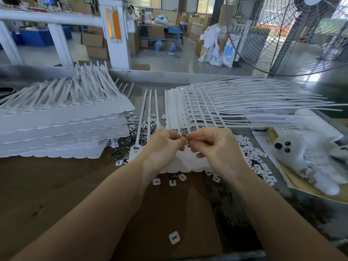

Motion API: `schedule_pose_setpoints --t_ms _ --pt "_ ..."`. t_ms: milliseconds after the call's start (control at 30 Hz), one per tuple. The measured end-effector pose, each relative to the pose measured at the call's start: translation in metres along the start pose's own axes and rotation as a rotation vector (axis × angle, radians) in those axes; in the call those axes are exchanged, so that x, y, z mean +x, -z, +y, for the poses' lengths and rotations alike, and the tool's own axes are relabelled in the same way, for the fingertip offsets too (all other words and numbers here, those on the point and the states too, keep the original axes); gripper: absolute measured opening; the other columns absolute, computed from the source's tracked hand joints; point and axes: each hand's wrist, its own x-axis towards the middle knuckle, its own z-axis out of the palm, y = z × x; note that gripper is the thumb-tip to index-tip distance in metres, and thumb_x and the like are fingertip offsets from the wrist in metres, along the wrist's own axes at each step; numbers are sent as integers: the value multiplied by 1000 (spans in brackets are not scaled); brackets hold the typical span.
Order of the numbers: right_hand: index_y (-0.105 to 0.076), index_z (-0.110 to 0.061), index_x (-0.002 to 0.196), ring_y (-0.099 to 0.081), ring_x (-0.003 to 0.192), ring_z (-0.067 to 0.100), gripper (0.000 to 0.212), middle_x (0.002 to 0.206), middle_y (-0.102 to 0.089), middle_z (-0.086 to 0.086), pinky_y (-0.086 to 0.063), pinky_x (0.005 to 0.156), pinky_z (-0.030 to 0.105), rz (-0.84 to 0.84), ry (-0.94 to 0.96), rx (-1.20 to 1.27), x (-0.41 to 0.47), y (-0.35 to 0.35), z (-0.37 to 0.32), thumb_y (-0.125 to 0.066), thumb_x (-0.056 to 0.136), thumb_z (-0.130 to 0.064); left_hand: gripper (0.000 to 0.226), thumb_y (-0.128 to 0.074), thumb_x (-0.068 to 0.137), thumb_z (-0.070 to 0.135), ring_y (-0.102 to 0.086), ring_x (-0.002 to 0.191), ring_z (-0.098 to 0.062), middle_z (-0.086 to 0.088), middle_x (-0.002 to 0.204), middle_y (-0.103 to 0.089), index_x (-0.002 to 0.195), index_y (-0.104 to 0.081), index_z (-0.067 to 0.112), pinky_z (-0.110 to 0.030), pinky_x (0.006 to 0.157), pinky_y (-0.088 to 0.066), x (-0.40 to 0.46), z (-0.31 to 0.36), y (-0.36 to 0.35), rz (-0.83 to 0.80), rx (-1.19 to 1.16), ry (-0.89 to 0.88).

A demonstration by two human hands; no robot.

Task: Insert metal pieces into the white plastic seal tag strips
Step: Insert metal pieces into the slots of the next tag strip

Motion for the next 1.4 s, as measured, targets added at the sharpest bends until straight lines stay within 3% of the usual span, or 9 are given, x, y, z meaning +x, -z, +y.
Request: schedule_pose_setpoints --t_ms 267,433,567,800,933,1133,1267,1400 --pt "-71 -18 86 -63 72 4 17 76 -68 -12 -53 66 22 87 241 -155 -6 -3 3 -62 85 -3 24 -52 94 18 -46 63 -9 3 66 -57 72 -62 16 -23 59 -34 2 3 -1 26 -110 84" --pt "-69 -15 81 -61 70 0 14 75 -67 -8 -51 64 14 114 75 -49 4 5 4 -66 82 -1 16 -47 96 23 -48 68 -11 8 69 -53 86 -59 17 -27 61 -34 7 -3 -9 168 228 -36" --pt "-69 -17 79 -63 69 0 13 74 -68 -8 -47 65 9 95 -24 -198 12 15 10 -69 80 -4 14 -45 96 23 -46 83 -11 8 85 -53 95 -58 19 -22 69 -30 6 -14 -18 252 350 -104" --pt "-69 -21 76 -60 73 0 12 75 -64 -11 -42 67 8 48 -99 -401 23 26 18 -72 79 -10 17 -46 95 22 -49 101 -16 2 104 -59 99 -62 17 -24 84 -34 0 -25 -24 255 441 -189" --pt "-72 -14 84 -53 75 4 5 80 -56 -14 -39 73 20 -52 -110 -528 26 28 16 -67 84 -13 16 -45 96 24 -48 101 -15 3 104 -59 98 -61 19 -25 86 -35 0 -26 -24 257 453 -196" --pt "-72 -10 95 -50 86 7 13 109 -65 3 -37 78 24 -170 -114 -660 32 26 13 -60 89 -13 16 -45 96 25 -47 103 -15 4 105 -58 101 -60 20 -24 86 -32 -1 -27 -24 245 466 -191" --pt "-73 -11 93 -52 84 10 12 107 -66 2 -37 76 24 -213 -147 -701 37 25 11 -63 87 -14 16 -45 96 26 -47 104 -15 4 106 -58 101 -60 21 -25 88 -33 -1 -27 -23 241 465 -188" --pt "-75 -13 83 -54 78 7 5 88 -66 -5 -40 72 22 -127 -117 -667 36 26 12 -73 79 -15 15 -46 96 28 -48 102 -14 6 104 -59 99 -61 23 -24 83 -34 -1 -27 -21 236 440 -175"
